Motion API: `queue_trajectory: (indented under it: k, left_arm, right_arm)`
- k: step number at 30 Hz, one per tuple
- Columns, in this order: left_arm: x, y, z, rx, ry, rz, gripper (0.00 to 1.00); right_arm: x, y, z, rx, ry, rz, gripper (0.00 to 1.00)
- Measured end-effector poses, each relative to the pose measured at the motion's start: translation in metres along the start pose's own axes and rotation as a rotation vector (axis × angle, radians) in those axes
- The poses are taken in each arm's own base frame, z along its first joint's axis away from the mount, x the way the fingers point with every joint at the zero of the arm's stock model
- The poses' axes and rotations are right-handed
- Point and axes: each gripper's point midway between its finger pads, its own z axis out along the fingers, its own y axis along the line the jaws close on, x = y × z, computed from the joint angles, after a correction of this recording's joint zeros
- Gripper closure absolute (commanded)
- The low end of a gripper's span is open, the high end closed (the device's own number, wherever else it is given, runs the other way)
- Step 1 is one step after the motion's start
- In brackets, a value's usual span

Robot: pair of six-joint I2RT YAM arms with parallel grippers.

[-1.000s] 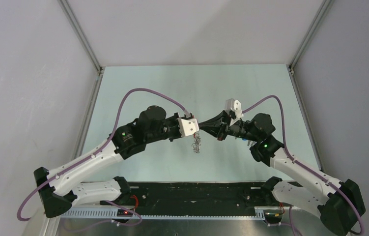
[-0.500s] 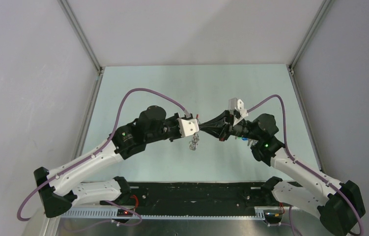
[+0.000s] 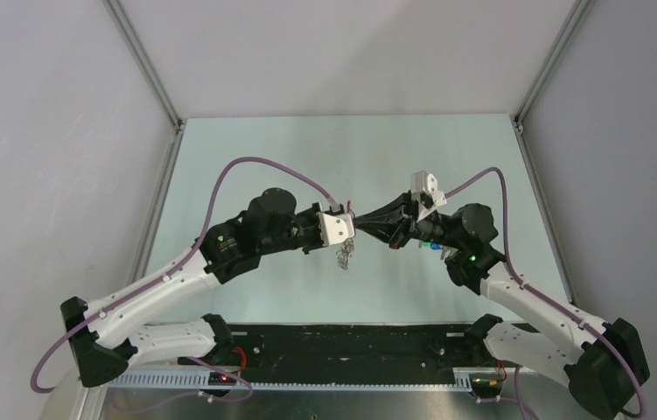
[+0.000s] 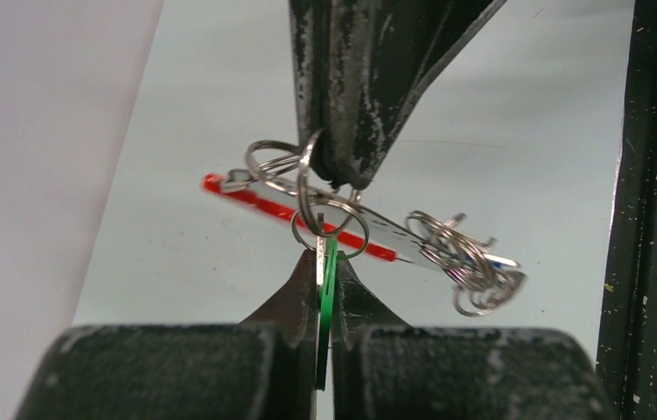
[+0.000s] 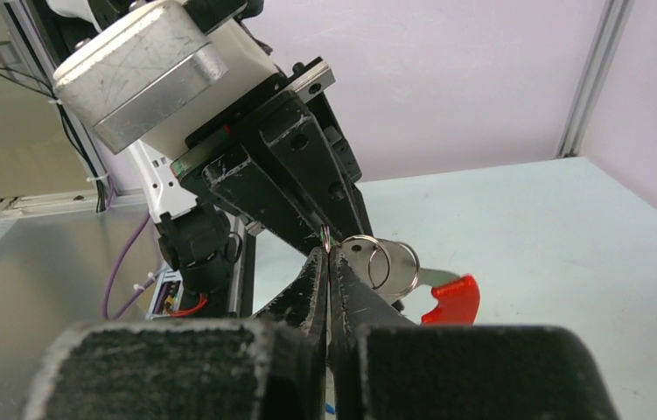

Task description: Remove the keys from the keyring

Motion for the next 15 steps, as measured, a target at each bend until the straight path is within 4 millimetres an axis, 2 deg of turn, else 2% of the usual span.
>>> queue_trajectory:
  k: [7,15]
  left_arm:
    - [-0.0009,-0.0017,0.0003,0.009,-0.005,-0.001,1.0]
    - [0.0001,-0.0051,0.0025,0.026,-0.006,-0.034,1.0]
  right_arm:
    - [-0.0039,0.0007,0.0019,-0.011,-0.019,0.006,1.0]
    - [0.0033,0.0088,0.0002,-0.055,0.013,0.03,1.0]
